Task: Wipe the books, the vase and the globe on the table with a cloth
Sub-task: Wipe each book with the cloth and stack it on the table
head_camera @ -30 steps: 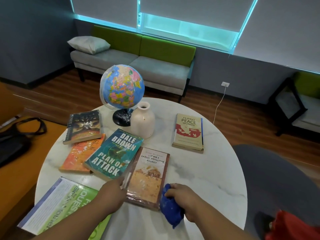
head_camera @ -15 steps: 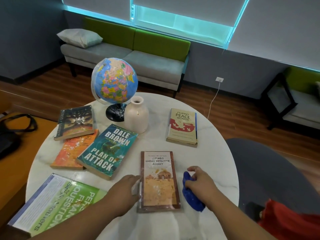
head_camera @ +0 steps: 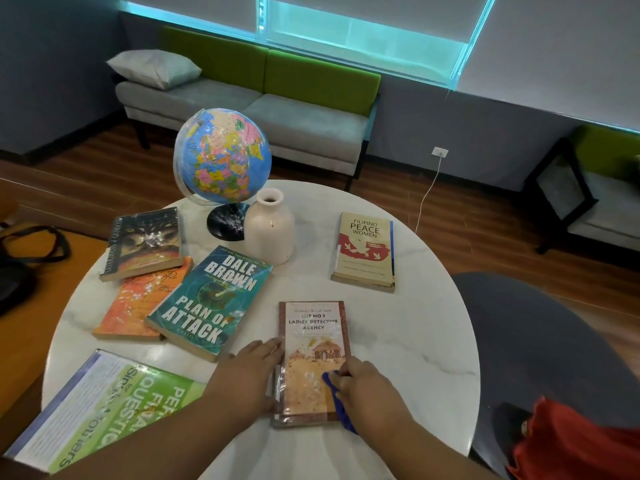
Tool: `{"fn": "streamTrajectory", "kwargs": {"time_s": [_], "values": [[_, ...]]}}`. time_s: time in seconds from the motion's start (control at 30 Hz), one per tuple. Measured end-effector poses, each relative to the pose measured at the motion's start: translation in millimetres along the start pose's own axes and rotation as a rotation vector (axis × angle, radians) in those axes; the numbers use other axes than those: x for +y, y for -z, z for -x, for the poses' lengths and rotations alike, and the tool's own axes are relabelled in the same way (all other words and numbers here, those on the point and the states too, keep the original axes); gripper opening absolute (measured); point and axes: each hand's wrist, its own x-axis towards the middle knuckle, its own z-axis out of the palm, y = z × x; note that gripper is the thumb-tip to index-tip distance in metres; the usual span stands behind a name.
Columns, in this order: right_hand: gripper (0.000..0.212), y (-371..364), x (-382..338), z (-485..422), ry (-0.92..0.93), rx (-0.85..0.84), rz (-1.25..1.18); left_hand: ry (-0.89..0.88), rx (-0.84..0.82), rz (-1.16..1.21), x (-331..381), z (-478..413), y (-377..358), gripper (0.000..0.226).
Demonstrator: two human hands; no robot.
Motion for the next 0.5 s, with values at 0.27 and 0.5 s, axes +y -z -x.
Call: {"fn": "streamTrajectory", "kwargs": {"time_s": [0.27,0.5], "values": [[0.016,5.6,-8.9,-11.5,0.024,-0.017,0.05,-0.013,-0.054,-0.124,2.1,-9.1,1.1,0.098],[0.008,2.9,-10.5,-25.8,-0.143,-0.014,-0.146,-0.018,-0.078,-0.134,4.0,-7.9,5.2,0.097]]}}
